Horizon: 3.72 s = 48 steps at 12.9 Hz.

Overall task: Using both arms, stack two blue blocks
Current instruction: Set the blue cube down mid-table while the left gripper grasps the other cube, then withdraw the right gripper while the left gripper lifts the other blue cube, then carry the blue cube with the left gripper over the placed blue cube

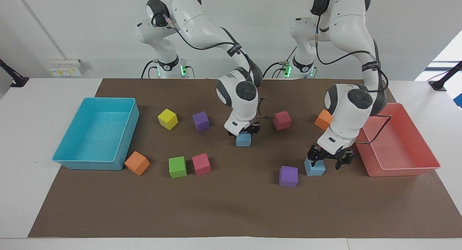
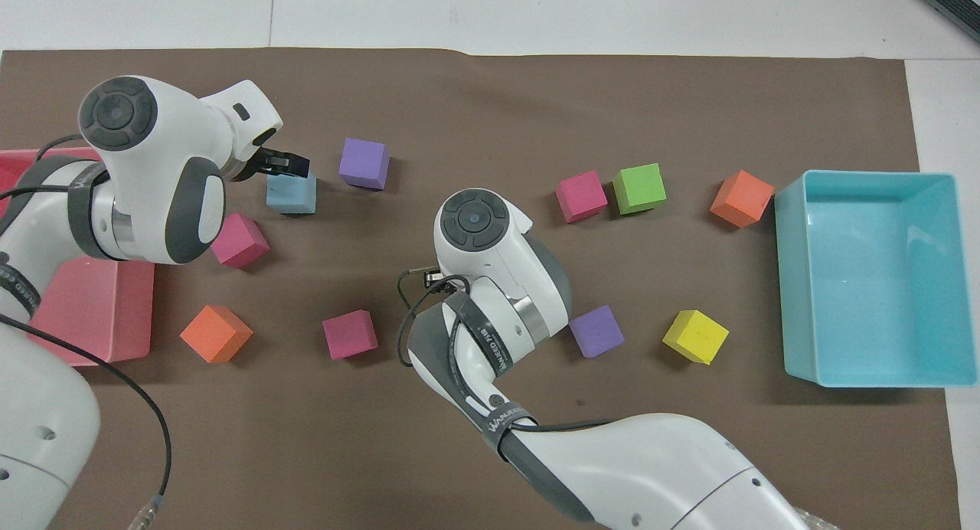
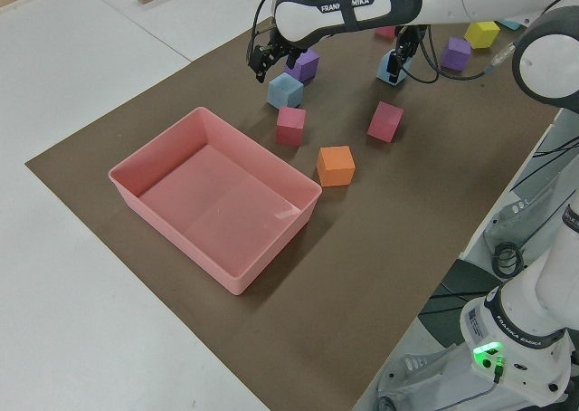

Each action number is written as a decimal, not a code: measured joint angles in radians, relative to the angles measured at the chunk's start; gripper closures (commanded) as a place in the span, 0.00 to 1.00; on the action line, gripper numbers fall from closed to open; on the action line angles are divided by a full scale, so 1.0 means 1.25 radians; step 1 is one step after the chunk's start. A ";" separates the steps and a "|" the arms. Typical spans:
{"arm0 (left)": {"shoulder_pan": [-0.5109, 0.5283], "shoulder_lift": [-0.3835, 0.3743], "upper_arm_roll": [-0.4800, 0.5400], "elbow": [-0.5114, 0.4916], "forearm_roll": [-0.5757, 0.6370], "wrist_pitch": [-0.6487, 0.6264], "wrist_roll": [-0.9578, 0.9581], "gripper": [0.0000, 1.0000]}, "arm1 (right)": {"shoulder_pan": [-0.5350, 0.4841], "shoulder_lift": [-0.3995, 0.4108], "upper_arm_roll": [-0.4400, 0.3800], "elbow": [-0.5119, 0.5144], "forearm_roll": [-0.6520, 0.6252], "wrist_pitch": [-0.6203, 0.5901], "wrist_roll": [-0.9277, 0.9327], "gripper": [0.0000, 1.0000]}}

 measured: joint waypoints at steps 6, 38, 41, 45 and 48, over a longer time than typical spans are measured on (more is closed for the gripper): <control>-0.019 0.004 -0.004 -0.050 0.000 0.067 -0.055 0.00 | 0.007 -0.031 -0.001 0.001 -0.026 0.002 0.003 0.00; -0.073 -0.135 -0.002 -0.083 0.000 -0.110 -0.156 0.92 | -0.211 -0.188 -0.015 -0.296 0.707 0.147 -0.671 1.00; -0.122 -0.152 -0.003 -0.067 0.000 -0.139 -0.220 0.93 | -0.212 -0.187 -0.016 -0.313 0.778 0.158 -0.696 1.00; -0.198 -0.152 -0.004 -0.061 0.000 -0.140 -0.293 0.94 | -0.223 -0.167 -0.017 -0.335 0.913 0.158 -0.806 1.00; -0.259 -0.144 -0.006 -0.060 0.000 -0.138 -0.378 0.95 | -0.225 -0.150 -0.016 -0.340 0.966 0.156 -0.836 1.00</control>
